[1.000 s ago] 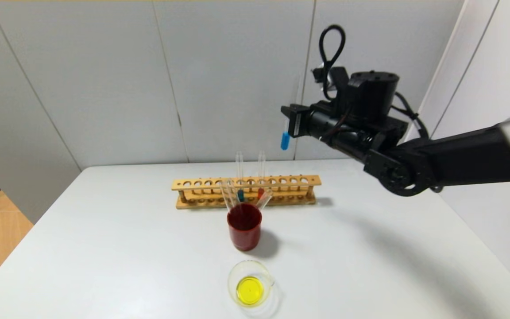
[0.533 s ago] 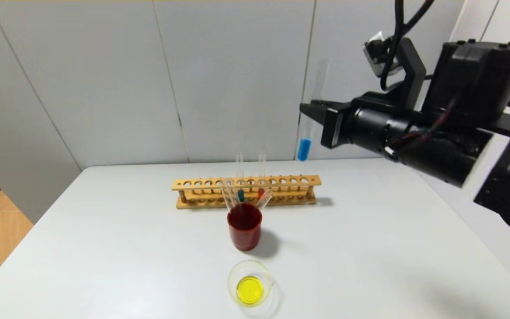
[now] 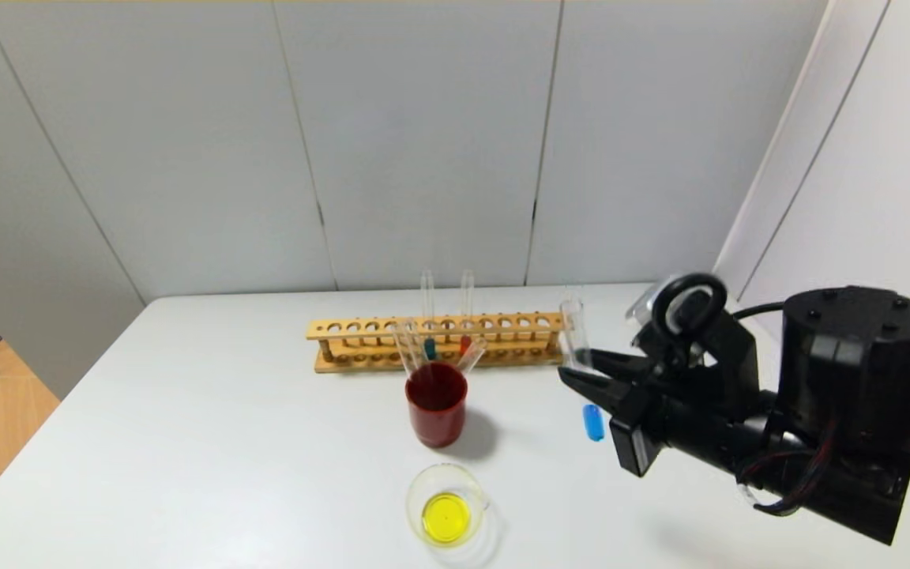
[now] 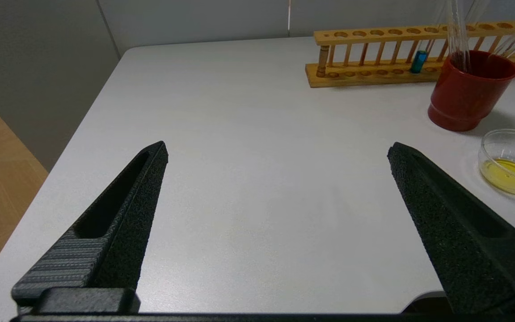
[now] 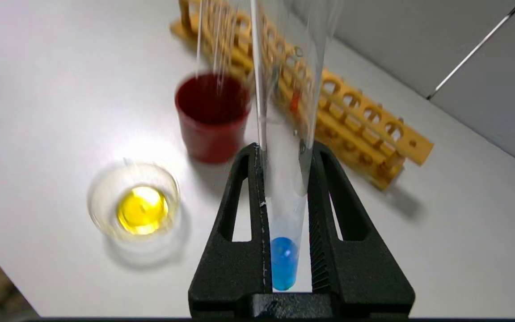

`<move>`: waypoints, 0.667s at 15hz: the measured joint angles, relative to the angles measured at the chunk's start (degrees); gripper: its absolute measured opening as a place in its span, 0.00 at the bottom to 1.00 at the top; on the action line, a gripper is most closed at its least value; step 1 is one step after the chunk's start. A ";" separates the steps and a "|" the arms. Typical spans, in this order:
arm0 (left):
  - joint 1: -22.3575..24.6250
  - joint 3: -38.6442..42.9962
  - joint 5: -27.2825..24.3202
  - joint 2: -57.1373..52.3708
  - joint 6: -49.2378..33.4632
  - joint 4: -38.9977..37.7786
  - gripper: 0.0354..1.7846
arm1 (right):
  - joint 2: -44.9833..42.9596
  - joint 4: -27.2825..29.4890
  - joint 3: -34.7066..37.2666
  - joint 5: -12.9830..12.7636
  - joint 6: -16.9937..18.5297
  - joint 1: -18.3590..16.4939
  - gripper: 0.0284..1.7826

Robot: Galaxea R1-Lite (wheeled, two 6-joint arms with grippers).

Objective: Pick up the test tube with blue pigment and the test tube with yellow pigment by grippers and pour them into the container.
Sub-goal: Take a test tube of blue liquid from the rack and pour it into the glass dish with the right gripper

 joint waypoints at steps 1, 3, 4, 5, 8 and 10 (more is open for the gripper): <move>0.00 0.00 0.00 0.00 -0.02 0.00 0.97 | 0.94 -0.05 1.18 -0.02 -2.69 0.02 0.17; 0.00 0.00 0.00 0.00 -0.02 0.00 0.97 | 3.15 -0.11 2.23 -0.02 -8.70 0.07 0.17; 0.00 0.00 -0.01 0.00 -0.02 0.00 0.97 | 4.04 0.20 2.32 0.05 -12.00 0.07 0.17; 0.00 0.00 0.00 0.00 -0.02 0.00 0.97 | 4.89 0.50 2.32 0.06 -15.46 0.11 0.17; 0.00 0.00 0.00 0.00 0.00 0.00 0.97 | 7.67 1.17 2.34 -0.45 -27.65 0.16 0.17; 0.00 0.00 0.00 0.00 0.00 0.00 0.97 | 9.07 2.73 1.24 -0.51 -34.01 0.38 0.17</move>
